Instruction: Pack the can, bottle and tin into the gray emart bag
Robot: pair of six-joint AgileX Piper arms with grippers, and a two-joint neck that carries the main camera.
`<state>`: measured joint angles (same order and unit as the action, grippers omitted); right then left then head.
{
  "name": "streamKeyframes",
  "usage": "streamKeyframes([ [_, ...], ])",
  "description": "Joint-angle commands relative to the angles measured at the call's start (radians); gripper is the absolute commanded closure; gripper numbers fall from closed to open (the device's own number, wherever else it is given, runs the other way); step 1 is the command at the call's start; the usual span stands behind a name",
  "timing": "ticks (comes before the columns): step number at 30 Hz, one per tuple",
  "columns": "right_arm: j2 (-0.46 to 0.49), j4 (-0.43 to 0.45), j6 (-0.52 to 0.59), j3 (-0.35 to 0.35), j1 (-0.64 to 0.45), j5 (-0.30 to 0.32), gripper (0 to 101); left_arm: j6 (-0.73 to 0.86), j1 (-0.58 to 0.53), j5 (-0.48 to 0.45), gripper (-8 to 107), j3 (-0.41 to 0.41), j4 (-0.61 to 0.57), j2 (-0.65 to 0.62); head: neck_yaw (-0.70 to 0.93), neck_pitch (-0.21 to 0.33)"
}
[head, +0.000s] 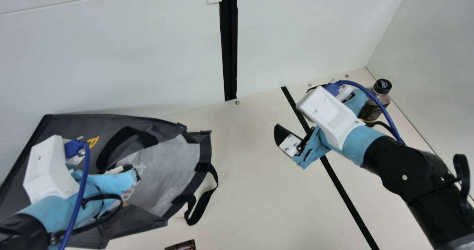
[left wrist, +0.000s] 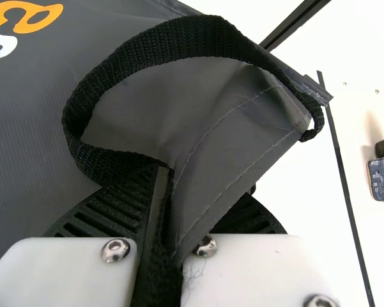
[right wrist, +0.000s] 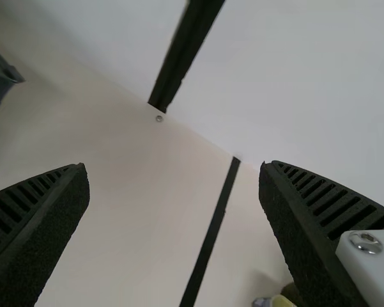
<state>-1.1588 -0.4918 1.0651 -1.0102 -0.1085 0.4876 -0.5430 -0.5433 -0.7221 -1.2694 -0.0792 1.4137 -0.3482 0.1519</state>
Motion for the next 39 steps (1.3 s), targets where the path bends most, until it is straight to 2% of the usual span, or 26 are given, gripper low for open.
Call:
streamKeyframes([
  [1, 0.003, 0.061, -0.055, -0.004, -0.01, -0.001, 10, 0.0, 0.0, 0.0, 89, 0.0, 0.0, 0.0, -0.001, 0.023],
  [10, 0.027, 0.229, -0.229, -0.022, -0.065, 0.018, 10, 0.0, 0.0, 0.0, 89, 0.0, 0.0, 0.0, -0.001, 0.023],
  [17, 0.051, 0.358, -0.372, -0.042, -0.107, 0.057, 10, 0.0, 0.0, 0.0, 89, 0.0, 0.0, 0.0, -0.001, 0.023],
  [29, 0.089, 0.564, -0.618, -0.093, -0.15, 0.169, 10, 0.0, 0.0, 0.0, 89, 0.0, 0.0, 0.0, -0.001, 0.023],
  [39, 0.112, 0.699, -0.775, -0.152, -0.144, 0.28, 10, 0.0, 0.0, 0.0, 89, 0.0, 0.0, 0.0, -0.001, 0.023],
])
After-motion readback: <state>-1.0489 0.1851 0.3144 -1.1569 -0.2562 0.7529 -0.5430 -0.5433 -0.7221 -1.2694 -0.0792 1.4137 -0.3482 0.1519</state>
